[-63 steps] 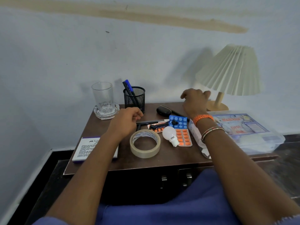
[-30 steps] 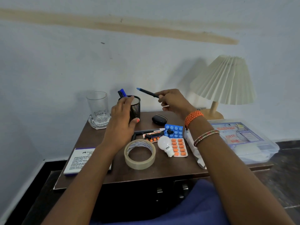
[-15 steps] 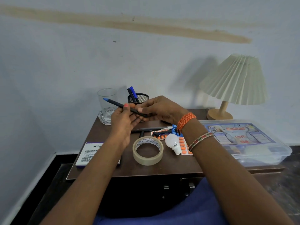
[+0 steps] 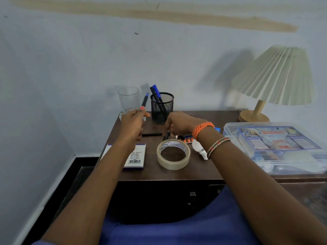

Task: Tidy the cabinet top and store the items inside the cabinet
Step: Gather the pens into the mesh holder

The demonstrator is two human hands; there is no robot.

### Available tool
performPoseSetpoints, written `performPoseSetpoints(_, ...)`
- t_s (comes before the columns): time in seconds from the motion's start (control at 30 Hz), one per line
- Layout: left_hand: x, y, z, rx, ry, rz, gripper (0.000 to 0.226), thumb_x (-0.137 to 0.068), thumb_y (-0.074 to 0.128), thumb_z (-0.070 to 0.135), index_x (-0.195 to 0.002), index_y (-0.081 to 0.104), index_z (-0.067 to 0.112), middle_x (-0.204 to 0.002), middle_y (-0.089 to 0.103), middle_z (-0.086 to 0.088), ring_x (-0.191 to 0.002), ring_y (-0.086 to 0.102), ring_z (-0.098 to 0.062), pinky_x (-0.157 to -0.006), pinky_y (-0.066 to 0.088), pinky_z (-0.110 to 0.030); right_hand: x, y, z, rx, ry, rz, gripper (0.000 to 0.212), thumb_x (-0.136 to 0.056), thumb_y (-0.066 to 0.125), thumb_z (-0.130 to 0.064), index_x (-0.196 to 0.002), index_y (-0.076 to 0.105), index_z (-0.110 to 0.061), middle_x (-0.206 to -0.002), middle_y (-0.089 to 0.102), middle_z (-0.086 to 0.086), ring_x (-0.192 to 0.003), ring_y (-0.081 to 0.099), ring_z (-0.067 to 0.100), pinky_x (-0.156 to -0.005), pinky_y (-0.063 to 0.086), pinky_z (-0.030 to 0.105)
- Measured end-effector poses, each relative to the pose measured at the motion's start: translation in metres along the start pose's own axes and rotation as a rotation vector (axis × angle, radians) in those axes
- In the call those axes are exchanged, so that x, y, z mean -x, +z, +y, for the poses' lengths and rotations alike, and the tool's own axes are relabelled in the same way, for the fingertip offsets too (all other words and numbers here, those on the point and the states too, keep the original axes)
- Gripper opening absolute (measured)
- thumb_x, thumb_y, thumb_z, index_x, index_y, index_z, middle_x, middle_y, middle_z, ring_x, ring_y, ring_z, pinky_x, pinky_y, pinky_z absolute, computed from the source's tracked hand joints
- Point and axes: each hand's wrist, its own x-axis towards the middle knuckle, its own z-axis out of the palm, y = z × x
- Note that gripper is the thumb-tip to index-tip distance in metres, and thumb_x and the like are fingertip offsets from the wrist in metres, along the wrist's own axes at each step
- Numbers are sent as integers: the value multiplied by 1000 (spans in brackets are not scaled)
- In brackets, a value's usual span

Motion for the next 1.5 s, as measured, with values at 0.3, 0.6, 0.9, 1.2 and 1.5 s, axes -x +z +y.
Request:
performPoseSetpoints(0.3,0,-7,-7,-103,29,-35,26,-96,48,32,-93,68,15,-59,36,0,-45,23,-9,-40,20,-18,-8,14,7,8,-29,-14,27,-84,59,0,-97,76,-15,-103,68,1,-97,61,18,-91,53,38)
performPoseSetpoints(0.6,-1,-4,-9,-178,108,-24,17,-95,53,28,-94,67,17,-62,42,0,-47,29,-10,-41,25,-17,-7,7,9,32,-62,39,18,-89,59,-7,-102,71,-10,-103,61,4,-98,56,18,-84,48,33)
performPoseSetpoints(0.9,-3,1,-10,-274,195,-13,11,-91,58,29,-94,64,21,-70,52,2,-65,44,-11,-52,32,-23,0,-14,11,-600,10,491,10,-86,63,-3,-94,65,-9,-88,65,9,-70,61,10,-55,48,6)
performPoseSetpoints(1.2,-4,-1,-12,-300,174,-19,23,-91,58,31,-105,67,16,-72,51,6,-63,42,-8,-53,32,-21,1,-22,14,-1072,30,630,15,-88,54,11,-98,60,0,-89,62,17,-76,65,19,-67,59,19)
performPoseSetpoints(1.5,5,2,-5,-339,173,-38,25,-91,58,30,-111,64,16,-88,58,0,-76,49,-10,-73,40,-30,4,-22,14,-1060,19,604,20,-90,53,10,-107,63,8,-97,66,22,-75,66,16,-70,58,16)
